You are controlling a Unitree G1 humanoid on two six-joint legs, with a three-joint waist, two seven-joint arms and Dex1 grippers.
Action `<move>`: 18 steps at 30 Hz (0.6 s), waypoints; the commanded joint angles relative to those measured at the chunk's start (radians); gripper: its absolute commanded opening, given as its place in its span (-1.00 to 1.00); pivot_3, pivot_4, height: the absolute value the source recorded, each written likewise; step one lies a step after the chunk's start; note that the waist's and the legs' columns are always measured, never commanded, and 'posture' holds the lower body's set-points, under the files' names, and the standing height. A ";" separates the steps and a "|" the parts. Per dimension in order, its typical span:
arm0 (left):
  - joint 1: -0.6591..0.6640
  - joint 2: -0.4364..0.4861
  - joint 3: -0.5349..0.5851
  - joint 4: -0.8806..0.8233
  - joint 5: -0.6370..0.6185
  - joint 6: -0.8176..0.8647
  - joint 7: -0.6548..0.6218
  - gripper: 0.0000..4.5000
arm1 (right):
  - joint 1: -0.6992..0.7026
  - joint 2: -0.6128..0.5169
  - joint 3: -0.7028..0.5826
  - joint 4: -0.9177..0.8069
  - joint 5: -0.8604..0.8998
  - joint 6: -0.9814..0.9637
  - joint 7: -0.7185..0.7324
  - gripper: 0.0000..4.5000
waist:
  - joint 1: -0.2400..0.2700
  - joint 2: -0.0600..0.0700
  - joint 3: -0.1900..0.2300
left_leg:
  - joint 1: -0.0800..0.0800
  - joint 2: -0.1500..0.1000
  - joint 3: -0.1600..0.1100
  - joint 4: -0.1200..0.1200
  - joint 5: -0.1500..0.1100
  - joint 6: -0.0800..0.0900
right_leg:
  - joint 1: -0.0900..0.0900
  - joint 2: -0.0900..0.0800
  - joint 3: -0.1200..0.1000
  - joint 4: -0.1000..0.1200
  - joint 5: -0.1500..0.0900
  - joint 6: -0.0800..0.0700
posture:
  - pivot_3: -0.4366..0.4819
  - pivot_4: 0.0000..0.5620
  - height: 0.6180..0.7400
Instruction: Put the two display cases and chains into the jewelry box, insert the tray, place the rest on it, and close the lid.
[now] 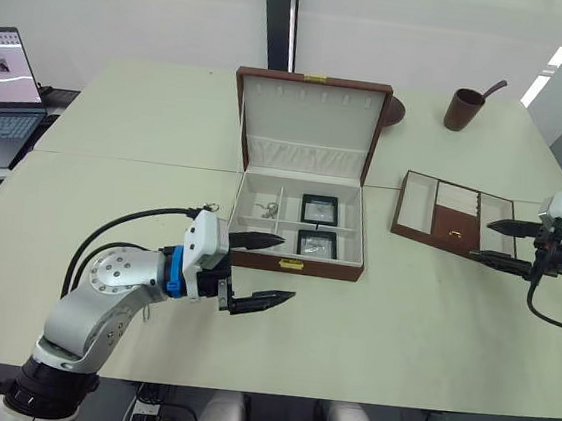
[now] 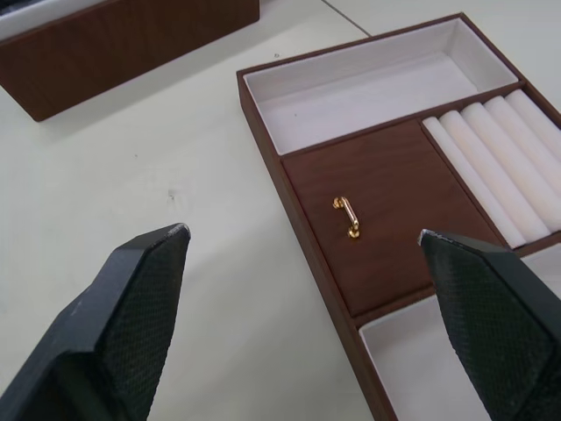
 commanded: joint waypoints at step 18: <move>-0.015 -0.049 -0.091 -0.021 0.081 -0.114 -0.050 1.00 | -0.144 0.026 0.092 0.320 -0.200 -0.262 -0.103 0.98 | 0.000 0.000 0.000 | 0.000 0.000 0.001 0.000 0.000 0.000 | 0.000 0.000 0.001 0.000 0.000 0.000 | -0.05 -0.47 1.00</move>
